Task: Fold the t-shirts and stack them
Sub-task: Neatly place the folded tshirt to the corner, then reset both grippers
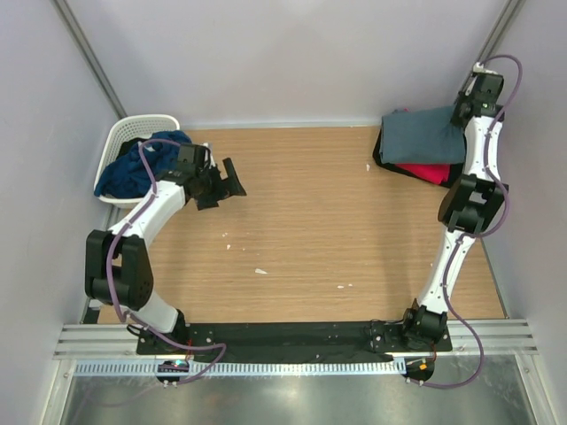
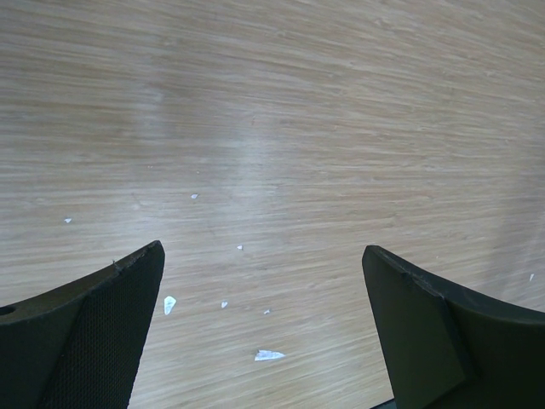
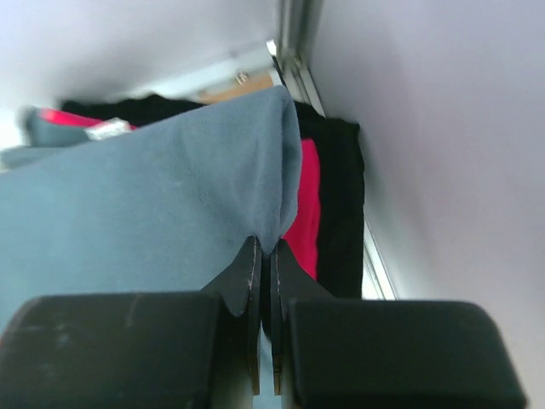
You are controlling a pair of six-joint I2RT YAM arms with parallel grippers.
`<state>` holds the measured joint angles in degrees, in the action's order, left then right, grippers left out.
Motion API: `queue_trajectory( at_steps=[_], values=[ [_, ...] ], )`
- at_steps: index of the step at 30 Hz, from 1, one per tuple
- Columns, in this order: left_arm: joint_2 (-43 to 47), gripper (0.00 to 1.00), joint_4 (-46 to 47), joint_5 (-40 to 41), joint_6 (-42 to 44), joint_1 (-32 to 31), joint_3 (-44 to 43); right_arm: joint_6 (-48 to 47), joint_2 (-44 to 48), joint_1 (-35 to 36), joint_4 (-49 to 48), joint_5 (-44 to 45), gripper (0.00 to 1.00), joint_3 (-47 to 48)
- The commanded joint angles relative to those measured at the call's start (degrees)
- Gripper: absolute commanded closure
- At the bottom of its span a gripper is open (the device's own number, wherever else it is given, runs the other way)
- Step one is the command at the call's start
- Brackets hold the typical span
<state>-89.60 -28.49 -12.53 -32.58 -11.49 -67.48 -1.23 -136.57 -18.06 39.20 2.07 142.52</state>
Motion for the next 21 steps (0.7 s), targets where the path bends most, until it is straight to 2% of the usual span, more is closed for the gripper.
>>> queue_trajectory(
  at_steps=[1, 5, 9, 10, 12, 18, 21],
  values=[
    [-1.54, 0.00, -1.83, 0.67, -0.12, 0.41, -2.91, -3.24, -1.84, -0.30, -6.49, 0.04, 0.99, -2.50],
    [-2.94, 0.00, -2.36, 0.85, -0.56, 0.41, -4.15, -3.42, -5.63, -0.57, -7.21, 1.27, 0.99, -1.89],
    [-3.04, 0.00, -3.24, 1.02, -0.47, 0.32, -5.11, -3.42, -4.59, -0.66, -6.94, 6.19, 0.59, -3.03],
    [-2.43, 0.00, -3.32, 1.11, -0.30, 0.41, -5.03, -3.60, -3.71, -0.66, -6.94, 6.72, 0.35, -3.30],
    [-1.72, 0.00, -3.33, 1.46, -0.03, 0.41, -4.85, -3.86, -0.90, -0.66, -6.51, 7.43, 0.16, -3.39],
    [1.88, 0.00, -3.33, 1.02, 0.94, 0.41, -4.59, -1.23, 10.51, 0.04, -3.61, 2.51, 0.01, -4.87],
    [3.90, 0.00, -3.24, 1.20, 2.07, 0.32, -4.59, 0.78, 17.10, 1.01, -3.69, 2.07, 0.00, -7.59]
  ],
)
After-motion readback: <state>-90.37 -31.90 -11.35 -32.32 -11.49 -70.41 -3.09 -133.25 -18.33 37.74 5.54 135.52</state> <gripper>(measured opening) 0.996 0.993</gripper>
